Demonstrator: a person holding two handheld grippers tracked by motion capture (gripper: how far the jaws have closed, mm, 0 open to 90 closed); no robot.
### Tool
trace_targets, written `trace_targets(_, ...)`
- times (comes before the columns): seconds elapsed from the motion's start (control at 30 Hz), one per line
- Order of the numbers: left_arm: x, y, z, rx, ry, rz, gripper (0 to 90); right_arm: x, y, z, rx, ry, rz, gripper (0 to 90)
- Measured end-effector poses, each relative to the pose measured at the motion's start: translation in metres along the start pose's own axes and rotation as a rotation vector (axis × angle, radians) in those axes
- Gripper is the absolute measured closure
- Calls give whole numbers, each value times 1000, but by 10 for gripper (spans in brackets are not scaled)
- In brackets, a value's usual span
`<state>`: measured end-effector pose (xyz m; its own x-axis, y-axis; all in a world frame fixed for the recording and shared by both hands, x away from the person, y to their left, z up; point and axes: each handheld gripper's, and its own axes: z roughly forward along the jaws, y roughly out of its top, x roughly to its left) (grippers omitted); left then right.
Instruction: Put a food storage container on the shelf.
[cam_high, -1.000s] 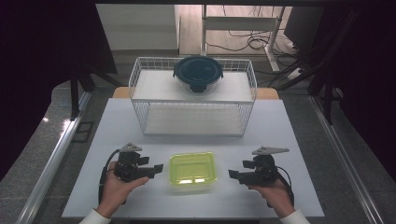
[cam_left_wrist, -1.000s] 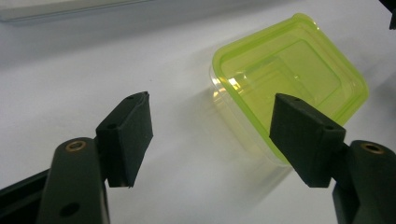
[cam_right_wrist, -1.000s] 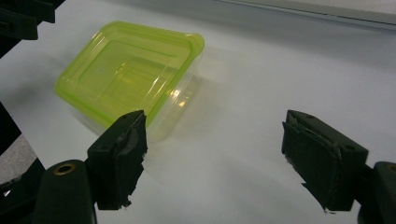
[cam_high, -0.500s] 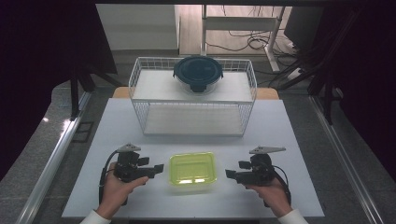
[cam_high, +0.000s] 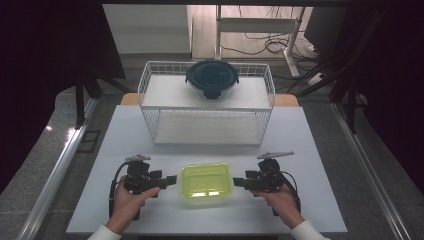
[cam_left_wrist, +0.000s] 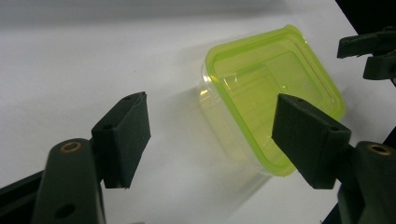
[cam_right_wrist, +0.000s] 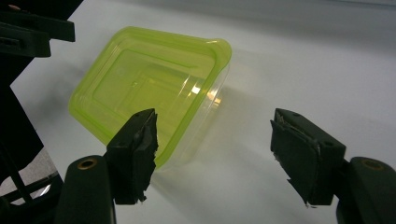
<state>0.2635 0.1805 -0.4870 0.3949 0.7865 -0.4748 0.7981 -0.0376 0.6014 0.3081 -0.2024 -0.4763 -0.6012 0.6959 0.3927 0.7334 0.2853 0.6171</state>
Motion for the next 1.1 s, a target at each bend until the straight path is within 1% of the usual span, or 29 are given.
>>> trace_targets(0.1, 1, 1, 5, 8, -24, -20, 275, 0, 1, 4, 8, 14, 11, 336)
trace_targets(0.2, 0, 2, 11, 13, -52, -49, 290, -2, 2, 9, 13, 34, 43, 358)
trace_targets(0.23, 0, 2, 13, 16, -60, -51, 294, -3, 3, 12, 15, 40, 54, 364)
trace_targets(0.33, -1, 3, 17, 18, -67, -59, 315, -4, 4, 17, 24, 54, 76, 375)
trace_targets(0.47, 0, 4, 22, 23, -85, -86, 333, -5, 6, 23, 29, 50, 84, 382)
trace_targets(0.57, 0, 4, 25, 30, -90, -92, 342, -6, 7, 26, 32, 53, 97, 392)
trace_targets(0.67, 1, 3, 27, 30, -108, -112, 352, -7, 7, 30, 38, 66, 109, 418)
trace_targets(0.73, 2, 3, 27, 31, -116, -115, 361, -8, 7, 33, 43, 76, 114, 438)
trace_targets(0.77, 3, 3, 28, 32, -122, -124, 362, -8, 7, 34, 45, 79, 118, 445)
trace_targets(0.83, 5, 2, 28, 34, -136, -138, 380, -9, 7, 36, 46, 100, 133, 467)
trace_targets(0.93, 9, 1, 30, 39, -172, -178, 408, -10, 6, 37, 47, 127, 156, 499)
trace_targets(1.07, 12, -2, 36, 58, -209, -209, 470, -13, 4, 40, 54, 150, 187, 544)
trace_targets(1.1, 13, -2, 38, 65, -225, -219, 491, -13, 3, 40, 54, 158, 198, 553)
